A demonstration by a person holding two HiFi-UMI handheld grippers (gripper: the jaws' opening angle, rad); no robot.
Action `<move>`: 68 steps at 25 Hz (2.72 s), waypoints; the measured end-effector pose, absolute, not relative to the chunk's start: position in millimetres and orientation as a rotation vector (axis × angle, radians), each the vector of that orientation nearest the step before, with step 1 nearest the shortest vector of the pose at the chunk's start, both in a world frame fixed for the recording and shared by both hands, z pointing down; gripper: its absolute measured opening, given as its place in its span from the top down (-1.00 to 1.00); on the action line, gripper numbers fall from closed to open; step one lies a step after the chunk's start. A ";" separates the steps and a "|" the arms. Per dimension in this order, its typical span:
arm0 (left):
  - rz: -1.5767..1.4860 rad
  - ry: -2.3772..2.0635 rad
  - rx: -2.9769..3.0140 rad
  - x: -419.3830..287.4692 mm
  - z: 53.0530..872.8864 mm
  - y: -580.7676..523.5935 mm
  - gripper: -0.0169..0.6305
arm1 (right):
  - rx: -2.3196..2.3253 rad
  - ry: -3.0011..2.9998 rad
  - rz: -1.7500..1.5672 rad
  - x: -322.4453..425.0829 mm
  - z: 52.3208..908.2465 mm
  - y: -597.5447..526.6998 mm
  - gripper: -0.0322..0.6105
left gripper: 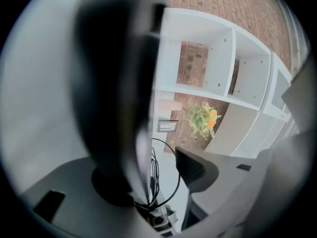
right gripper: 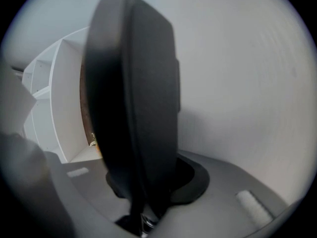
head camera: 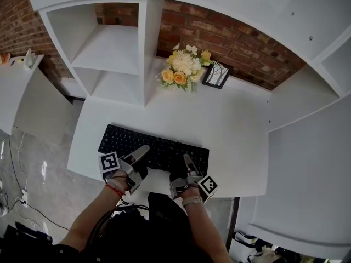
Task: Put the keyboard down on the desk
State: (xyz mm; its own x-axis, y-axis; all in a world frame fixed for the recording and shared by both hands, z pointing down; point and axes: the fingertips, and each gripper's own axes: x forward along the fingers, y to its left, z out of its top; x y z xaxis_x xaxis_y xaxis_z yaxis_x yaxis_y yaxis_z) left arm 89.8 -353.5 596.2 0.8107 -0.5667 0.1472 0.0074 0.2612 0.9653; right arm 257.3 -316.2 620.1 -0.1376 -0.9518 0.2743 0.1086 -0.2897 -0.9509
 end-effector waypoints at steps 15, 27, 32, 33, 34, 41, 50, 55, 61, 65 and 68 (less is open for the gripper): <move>-0.142 -0.448 1.561 95.1 589.8 -331.0 0.21 | -1.255 0.991 -1.626 258.1 621.8 -325.1 0.64; 0.429 -0.455 2.038 95.9 600.5 -298.5 0.18 | -1.261 0.968 -1.679 261.4 623.3 -330.7 0.64; 0.617 -0.581 2.130 97.0 609.3 -296.8 0.60 | -1.233 1.007 -1.655 269.6 635.9 -333.2 0.64; 0.615 -0.615 2.123 96.9 610.2 -298.7 0.80 | -1.234 0.998 -1.663 266.9 631.7 -333.0 0.64; 0.621 -0.648 2.118 96.0 612.0 -300.7 0.91 | -1.238 0.988 -1.671 264.8 628.7 -332.6 0.63; 0.629 -0.684 2.092 96.9 613.5 -303.6 0.95 | -1.249 1.119 -1.708 263.0 625.9 -334.8 0.41; 0.623 -0.690 2.076 98.1 614.1 -312.0 0.95 | -1.233 1.364 -1.728 254.4 609.6 -325.5 0.14; 0.634 -0.687 2.070 97.0 614.2 -313.1 0.95 | -1.205 1.581 -1.734 235.3 595.1 -316.2 0.04; 0.643 -0.667 2.051 97.6 618.4 -311.3 0.95 | -1.186 1.880 -1.778 210.1 587.3 -293.5 -0.06; 0.658 -0.660 2.048 97.8 621.8 -310.8 0.95 | -1.124 1.969 -1.824 191.6 589.4 -281.4 -0.06; 0.673 -0.650 2.037 98.3 625.6 -308.4 0.95 | -1.102 2.027 -1.855 179.7 592.6 -276.0 0.12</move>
State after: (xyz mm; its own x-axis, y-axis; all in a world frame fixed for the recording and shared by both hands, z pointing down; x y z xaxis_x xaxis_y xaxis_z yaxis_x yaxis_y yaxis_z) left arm 98.3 -308.4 625.6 0.7174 -0.1918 0.6698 -0.6625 -0.4851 0.5707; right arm 179.7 -276.0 592.6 -0.7086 -0.6185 0.3395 -0.3927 -0.0540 -0.9181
